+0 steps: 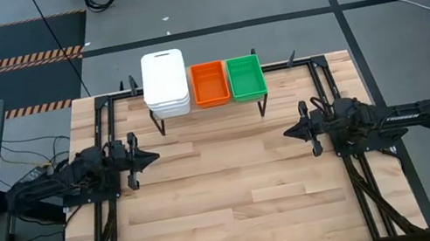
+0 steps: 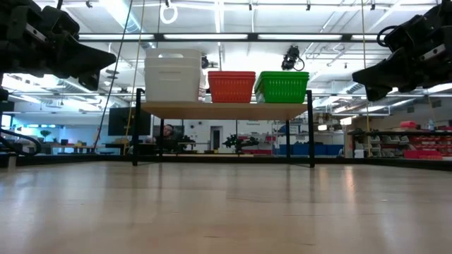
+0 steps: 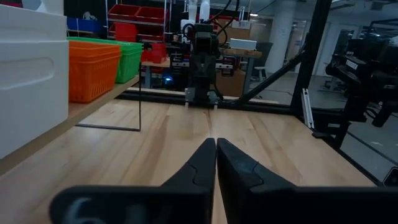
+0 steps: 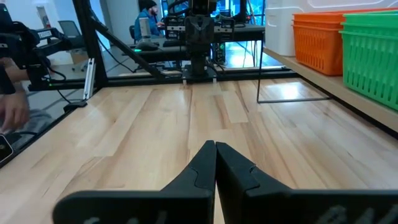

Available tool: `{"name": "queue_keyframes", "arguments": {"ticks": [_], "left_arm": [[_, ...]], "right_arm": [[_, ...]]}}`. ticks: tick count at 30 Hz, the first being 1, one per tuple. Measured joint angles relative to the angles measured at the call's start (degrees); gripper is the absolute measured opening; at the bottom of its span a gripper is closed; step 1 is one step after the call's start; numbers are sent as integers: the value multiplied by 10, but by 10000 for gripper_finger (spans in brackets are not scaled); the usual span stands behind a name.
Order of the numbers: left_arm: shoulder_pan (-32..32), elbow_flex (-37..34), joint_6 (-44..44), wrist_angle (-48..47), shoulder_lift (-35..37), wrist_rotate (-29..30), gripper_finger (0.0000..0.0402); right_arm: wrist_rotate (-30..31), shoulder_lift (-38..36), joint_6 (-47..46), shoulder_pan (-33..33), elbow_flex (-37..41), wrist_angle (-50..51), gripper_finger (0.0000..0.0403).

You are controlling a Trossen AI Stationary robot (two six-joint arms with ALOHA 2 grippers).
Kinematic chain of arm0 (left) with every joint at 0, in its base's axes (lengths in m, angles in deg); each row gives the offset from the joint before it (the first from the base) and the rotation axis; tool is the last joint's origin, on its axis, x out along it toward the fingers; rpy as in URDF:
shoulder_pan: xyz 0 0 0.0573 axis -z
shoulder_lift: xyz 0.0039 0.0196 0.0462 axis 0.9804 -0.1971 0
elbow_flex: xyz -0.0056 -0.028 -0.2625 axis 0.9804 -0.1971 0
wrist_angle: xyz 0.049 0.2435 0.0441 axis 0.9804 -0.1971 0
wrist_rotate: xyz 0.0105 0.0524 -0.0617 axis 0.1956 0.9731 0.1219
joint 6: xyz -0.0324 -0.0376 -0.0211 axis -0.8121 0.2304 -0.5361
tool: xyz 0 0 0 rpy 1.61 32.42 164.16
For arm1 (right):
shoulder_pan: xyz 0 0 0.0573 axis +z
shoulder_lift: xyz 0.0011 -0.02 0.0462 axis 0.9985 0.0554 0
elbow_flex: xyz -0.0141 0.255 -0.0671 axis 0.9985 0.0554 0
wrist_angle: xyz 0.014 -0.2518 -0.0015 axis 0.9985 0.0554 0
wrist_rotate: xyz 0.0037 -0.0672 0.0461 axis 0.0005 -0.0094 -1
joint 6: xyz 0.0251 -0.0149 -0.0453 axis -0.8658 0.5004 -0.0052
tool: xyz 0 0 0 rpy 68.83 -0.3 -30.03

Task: Stack baskets on shelf by color
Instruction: Return to Home Position

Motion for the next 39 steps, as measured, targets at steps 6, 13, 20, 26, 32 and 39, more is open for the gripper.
{"name": "queue_keyframes", "arguments": {"ticks": [6,13,20,26,32,39], "left_arm": [[0,0,0,0,0,0,29],[0,0,0,0,0,0,27],[0,0,0,0,0,0,19],[0,0,0,0,0,0,27],[0,0,0,0,0,0,31],[0,0,0,0,0,0,20]], "right_arm": [[0,0,0,0,0,0,12],[0,0,0,0,0,0,12],[0,0,0,0,0,0,12],[0,0,0,0,0,0,12],[0,0,0,0,0,0,14],[0,0,0,0,0,0,15]]}}
